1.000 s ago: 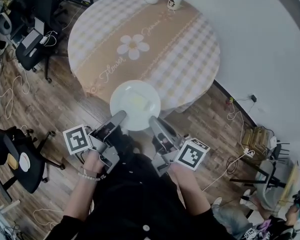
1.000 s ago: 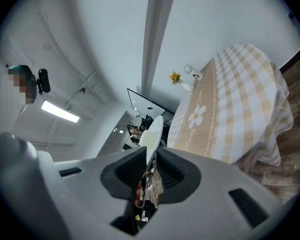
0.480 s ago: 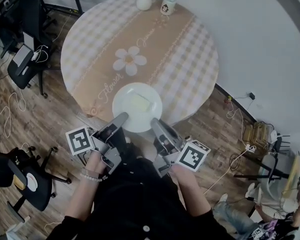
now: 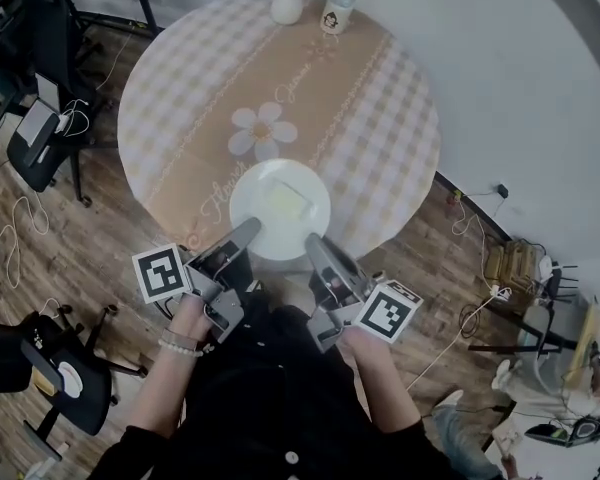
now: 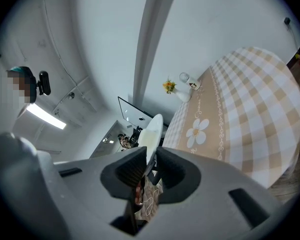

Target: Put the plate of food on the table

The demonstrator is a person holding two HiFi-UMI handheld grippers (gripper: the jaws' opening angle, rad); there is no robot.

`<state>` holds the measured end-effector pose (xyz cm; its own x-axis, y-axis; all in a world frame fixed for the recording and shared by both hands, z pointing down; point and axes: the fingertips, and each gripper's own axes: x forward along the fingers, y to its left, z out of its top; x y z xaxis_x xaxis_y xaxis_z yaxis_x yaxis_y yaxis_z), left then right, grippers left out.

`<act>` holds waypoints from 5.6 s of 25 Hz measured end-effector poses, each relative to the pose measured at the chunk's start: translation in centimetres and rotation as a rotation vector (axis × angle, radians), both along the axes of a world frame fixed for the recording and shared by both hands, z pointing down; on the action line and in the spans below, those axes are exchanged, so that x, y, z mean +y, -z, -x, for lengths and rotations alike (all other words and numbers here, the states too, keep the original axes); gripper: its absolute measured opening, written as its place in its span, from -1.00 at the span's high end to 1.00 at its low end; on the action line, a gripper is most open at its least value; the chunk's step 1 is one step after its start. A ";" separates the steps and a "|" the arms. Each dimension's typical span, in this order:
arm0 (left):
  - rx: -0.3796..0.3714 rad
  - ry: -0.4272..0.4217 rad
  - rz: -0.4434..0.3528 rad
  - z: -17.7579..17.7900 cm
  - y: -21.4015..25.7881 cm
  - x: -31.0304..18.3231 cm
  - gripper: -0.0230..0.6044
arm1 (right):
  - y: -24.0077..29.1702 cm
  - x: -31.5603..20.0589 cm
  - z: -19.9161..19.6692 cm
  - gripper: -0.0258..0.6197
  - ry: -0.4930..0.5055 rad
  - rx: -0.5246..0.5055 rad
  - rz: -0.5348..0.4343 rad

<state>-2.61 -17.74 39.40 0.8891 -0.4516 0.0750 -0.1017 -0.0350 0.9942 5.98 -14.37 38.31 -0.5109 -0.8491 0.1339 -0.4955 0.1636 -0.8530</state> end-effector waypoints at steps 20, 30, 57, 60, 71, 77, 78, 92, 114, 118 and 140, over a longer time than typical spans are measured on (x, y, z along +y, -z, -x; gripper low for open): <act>0.004 0.031 -0.005 0.4 -0.5 0.2 0.86 | -0.5 -0.1 0.4 0.80 0.036 0.000 0.012; -0.008 0.066 0.022 0.4 -1.8 0.2 0.86 | -1.9 -0.5 0.3 0.80 0.077 -0.004 0.050; -0.072 0.051 0.138 -1.0 -8.2 -2.7 0.86 | -7.8 -4.3 -0.8 0.81 0.122 0.007 0.140; -0.081 0.047 0.149 -1.1 -9.0 -3.2 0.86 | -8.9 -4.7 -0.8 0.81 0.115 -0.002 0.165; -0.094 0.031 0.196 -1.7 -13.1 -4.4 0.87 | -12.9 -6.0 -1.1 0.81 0.112 0.013 0.235; -0.082 0.033 0.210 -1.8 -15.7 -5.2 0.87 | -15.4 -6.6 -1.4 0.81 0.118 0.046 0.291; -0.085 0.033 0.203 -1.8 -16.0 -5.4 0.87 | -15.7 -6.7 -1.4 0.81 0.119 0.052 0.297; -0.128 0.039 0.242 -1.7 -19.9 -6.8 0.87 | -19.9 -7.7 -1.4 0.80 0.139 0.093 0.381; -0.178 0.063 0.245 -2.1 -21.6 -7.6 0.87 | -19.7 -4.9 -0.5 0.63 0.330 0.442 0.287; -0.184 0.061 0.246 -2.2 -21.8 -7.6 0.87 | -18.6 -4.6 0.6 0.64 0.478 0.862 0.072; -0.180 0.043 0.263 -2.1 -21.9 -7.7 0.87 | -21.5 -4.5 5.3 0.84 1.024 1.861 -0.587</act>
